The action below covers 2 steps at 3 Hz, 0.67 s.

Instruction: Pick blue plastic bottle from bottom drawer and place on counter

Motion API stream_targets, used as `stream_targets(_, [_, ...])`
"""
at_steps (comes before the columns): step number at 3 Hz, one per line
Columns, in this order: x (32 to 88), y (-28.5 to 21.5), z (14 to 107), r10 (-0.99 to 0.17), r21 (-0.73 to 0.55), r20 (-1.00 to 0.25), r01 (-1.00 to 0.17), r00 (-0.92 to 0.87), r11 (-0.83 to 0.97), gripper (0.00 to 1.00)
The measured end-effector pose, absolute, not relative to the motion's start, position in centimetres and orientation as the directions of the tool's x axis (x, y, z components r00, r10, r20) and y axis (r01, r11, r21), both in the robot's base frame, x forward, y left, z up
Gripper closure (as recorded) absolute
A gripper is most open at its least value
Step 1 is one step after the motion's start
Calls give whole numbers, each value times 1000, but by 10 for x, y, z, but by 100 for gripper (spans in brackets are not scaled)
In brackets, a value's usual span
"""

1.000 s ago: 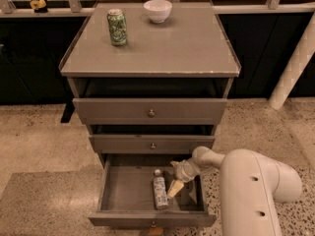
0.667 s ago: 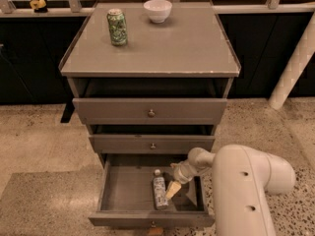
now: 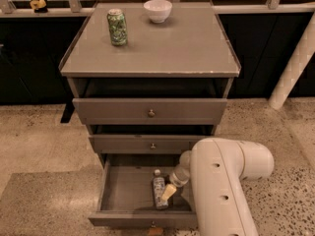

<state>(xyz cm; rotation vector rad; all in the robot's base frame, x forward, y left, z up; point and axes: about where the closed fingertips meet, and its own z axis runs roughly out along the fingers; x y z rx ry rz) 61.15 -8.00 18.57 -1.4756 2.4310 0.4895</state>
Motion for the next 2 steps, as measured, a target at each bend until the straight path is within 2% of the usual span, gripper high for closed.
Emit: stream_targets(2, [613, -78, 173, -794, 192, -402, -890, -456, 414, 0])
